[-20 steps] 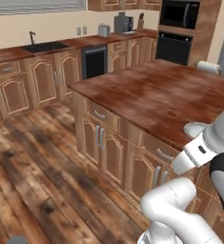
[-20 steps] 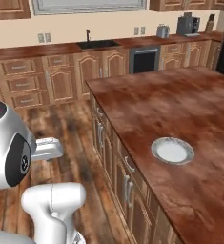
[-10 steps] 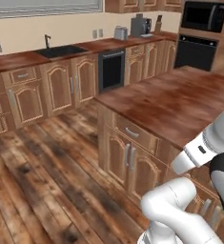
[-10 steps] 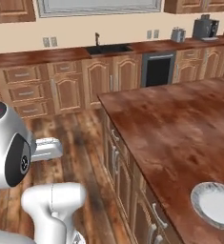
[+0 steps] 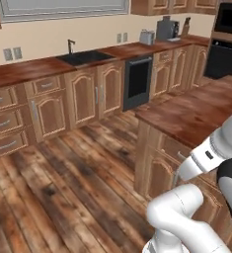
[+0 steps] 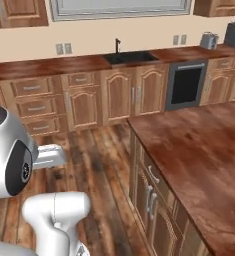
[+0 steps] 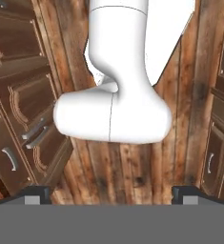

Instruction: Move the bowls from the cabinet to the plates on the dining table.

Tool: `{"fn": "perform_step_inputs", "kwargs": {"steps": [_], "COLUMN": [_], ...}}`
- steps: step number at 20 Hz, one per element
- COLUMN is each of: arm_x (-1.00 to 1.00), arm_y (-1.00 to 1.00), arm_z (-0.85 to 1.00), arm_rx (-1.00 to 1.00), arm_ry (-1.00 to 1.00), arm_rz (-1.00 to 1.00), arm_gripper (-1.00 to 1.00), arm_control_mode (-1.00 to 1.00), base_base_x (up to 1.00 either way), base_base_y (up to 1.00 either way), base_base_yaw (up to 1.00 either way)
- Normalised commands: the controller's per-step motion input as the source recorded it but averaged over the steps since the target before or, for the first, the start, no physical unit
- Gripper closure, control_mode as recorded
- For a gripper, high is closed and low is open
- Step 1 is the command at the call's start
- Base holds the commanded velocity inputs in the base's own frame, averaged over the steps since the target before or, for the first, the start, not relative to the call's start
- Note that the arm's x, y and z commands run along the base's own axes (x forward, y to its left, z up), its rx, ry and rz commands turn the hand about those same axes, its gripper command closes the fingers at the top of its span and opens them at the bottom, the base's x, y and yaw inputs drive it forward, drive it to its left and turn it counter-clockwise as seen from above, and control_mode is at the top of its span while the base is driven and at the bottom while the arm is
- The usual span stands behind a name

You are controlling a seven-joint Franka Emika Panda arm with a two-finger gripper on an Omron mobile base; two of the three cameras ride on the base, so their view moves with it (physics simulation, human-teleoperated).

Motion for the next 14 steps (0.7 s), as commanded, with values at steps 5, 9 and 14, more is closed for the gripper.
{"fn": "perform_step_inputs", "kwargs": {"steps": [5, 9, 14], "arm_x": [0.0, 0.0, 0.0], "arm_y": [0.0, 0.0, 0.0], "arm_z": [0.0, 0.0, 0.0], "arm_rx": [0.0, 0.0, 0.0], "arm_ry": [0.0, 0.0, 0.0], "arm_rz": [0.0, 0.0, 0.0], "arm_gripper": [-1.0, -1.0, -1.0], "arm_control_mode": [1.0, 1.0, 1.0], "base_base_x": [0.83, 0.94, 0.85], "base_base_y": [0.64, 0.55, 0.45], "base_base_yaw": [0.05, 0.06, 0.15]}}
